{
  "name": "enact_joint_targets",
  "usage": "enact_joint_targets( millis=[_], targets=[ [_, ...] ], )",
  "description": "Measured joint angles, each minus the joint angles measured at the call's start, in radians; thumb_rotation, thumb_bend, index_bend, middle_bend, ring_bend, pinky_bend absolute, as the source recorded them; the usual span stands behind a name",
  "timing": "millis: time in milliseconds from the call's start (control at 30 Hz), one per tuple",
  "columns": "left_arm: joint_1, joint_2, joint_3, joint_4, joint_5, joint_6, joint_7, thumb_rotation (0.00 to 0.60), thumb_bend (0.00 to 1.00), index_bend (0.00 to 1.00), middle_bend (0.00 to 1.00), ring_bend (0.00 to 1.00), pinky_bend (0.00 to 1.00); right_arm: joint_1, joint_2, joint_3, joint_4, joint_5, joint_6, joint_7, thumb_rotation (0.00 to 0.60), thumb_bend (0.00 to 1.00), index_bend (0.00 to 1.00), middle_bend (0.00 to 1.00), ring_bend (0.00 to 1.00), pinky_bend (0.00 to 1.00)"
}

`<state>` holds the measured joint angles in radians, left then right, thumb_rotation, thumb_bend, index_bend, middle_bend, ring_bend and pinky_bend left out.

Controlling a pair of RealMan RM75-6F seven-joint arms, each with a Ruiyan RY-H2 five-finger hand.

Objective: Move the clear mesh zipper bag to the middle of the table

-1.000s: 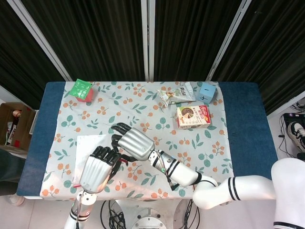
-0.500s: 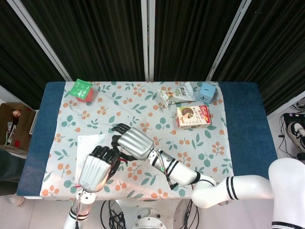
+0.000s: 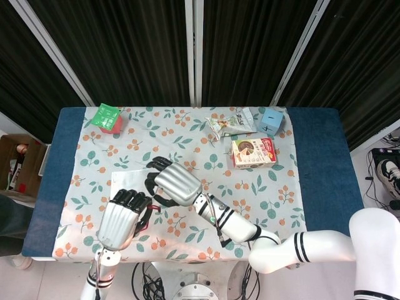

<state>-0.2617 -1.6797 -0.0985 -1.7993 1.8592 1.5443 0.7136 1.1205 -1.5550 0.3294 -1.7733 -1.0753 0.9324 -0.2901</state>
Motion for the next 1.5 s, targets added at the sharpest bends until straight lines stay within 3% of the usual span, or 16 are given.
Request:
enact_joint_targets(
  millis=[933, 1500],
  targets=[
    [0.005, -0.014, -0.007, 0.028, -0.041, -0.005, -0.061, 0.600, 0.38, 0.70, 0.56, 0.51, 0.52, -0.048, 0.061, 0.042, -0.074, -0.005, 0.070, 0.037, 0.600, 0.48, 0.92, 0.46, 0.20, 0.15],
    [0.034, -0.035, 0.034, 0.153, -0.107, -0.011, -0.120, 0.600, 0.38, 0.70, 0.56, 0.51, 0.52, -0.099, 0.152, 0.073, -0.136, -0.034, 0.111, 0.097, 0.600, 0.49, 0.92, 0.47, 0.21, 0.15]
  ],
)
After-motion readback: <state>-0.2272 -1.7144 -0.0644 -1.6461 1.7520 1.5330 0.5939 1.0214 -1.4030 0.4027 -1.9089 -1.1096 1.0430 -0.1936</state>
